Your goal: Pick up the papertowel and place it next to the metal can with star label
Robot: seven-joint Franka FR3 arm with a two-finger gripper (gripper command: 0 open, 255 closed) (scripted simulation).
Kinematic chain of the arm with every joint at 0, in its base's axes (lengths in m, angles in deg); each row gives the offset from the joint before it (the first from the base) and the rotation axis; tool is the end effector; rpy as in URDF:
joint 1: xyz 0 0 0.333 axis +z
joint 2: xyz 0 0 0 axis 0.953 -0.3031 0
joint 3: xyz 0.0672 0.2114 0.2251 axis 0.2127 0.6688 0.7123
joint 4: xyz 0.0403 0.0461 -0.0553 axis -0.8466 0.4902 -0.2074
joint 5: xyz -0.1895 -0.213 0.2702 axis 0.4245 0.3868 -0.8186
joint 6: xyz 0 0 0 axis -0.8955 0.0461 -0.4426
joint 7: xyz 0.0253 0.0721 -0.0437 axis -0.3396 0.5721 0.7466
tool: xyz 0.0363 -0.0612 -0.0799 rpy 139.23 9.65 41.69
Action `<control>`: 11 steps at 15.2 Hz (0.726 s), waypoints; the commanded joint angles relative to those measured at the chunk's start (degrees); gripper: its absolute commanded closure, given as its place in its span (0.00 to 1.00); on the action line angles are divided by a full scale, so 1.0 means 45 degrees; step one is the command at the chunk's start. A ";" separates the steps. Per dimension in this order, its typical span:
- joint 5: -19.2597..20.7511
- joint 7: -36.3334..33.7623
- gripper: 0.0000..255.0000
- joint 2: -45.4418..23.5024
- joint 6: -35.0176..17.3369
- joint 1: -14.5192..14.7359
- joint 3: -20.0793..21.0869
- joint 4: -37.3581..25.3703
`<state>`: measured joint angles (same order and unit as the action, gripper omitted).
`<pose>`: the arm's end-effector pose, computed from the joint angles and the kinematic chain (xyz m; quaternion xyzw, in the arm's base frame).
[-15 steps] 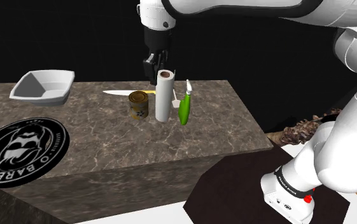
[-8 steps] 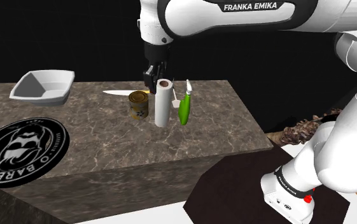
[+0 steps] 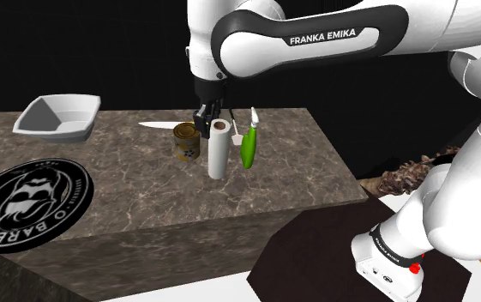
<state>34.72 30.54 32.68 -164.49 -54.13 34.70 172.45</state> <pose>0.5162 0.3462 0.4826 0.9566 0.2910 0.0005 0.0153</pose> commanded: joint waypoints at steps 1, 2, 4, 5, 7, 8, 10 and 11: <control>0.0024 -0.0034 1.00 -0.0044 -0.0334 0.0002 -0.0004 0.0287; 0.0037 -0.0047 1.00 -0.0072 -0.0496 0.0001 -0.0008 0.0422; 0.0067 -0.0074 1.00 -0.0136 -0.0816 0.0001 -0.0017 0.0682; 0.0083 -0.0089 1.00 -0.0173 -0.0975 0.0001 -0.0021 0.0807; 0.0119 -0.0120 1.00 -0.0253 -0.1291 0.0003 -0.0032 0.1047; 0.0139 -0.0136 1.00 -0.0297 -0.1448 0.0005 -0.0037 0.1162; 0.0182 -0.0171 1.00 -0.0393 -0.1759 0.0009 -0.0049 0.1383; 0.0205 -0.0190 1.00 -0.0445 -0.1913 0.0012 -0.0055 0.1489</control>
<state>35.57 29.80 30.79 -172.46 -54.11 34.45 178.64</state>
